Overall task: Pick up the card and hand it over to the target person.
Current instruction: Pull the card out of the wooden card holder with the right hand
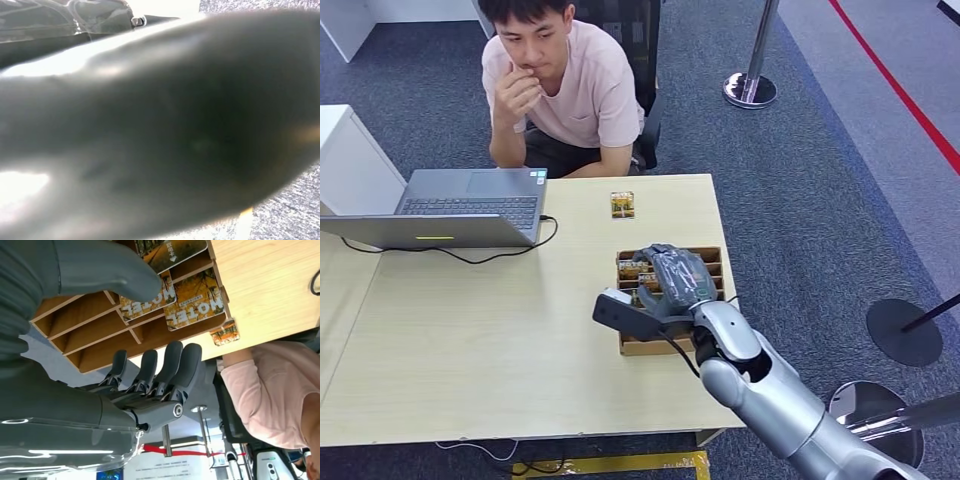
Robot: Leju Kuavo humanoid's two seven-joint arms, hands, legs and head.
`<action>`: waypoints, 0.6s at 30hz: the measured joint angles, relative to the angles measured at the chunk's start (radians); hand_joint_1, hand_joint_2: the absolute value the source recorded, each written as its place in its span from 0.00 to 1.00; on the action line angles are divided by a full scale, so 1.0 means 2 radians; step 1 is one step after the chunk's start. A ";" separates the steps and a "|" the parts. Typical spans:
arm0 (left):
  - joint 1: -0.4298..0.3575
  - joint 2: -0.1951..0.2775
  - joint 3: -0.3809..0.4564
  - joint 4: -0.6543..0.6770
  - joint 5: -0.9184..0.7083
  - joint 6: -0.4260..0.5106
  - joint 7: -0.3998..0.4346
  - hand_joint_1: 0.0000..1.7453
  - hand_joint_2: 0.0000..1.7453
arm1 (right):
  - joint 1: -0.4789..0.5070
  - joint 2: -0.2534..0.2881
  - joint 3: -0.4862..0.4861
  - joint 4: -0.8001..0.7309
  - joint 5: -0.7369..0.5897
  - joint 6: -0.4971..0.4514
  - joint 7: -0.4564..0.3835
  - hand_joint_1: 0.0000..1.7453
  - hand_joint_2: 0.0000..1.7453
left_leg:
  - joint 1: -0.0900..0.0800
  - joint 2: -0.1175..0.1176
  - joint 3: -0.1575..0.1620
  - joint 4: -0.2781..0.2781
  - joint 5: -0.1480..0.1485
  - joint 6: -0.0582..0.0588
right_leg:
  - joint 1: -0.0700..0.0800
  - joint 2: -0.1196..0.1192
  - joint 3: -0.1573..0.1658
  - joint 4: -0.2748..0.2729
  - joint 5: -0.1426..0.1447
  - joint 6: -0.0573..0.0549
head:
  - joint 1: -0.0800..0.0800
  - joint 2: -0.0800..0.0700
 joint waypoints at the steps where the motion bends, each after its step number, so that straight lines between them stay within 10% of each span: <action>1: 0.000 0.000 0.000 0.000 -0.001 -0.001 0.001 0.00 0.00 | 0.000 0.001 0.002 0.003 0.000 0.000 0.002 0.42 1.00 | 0.000 0.000 0.000 0.000 0.000 0.000 | 0.000 0.000 0.000 0.000 0.000 0.000 | 0.000 0.000; 18: -0.002 0.002 -0.001 0.002 -0.005 -0.001 0.000 0.00 0.00 | -0.005 0.001 0.018 0.030 -0.011 -0.001 0.003 0.42 1.00 | 0.000 0.000 0.000 0.000 0.000 0.000 | 0.000 0.000 0.000 0.000 0.000 0.000 | 0.000 0.000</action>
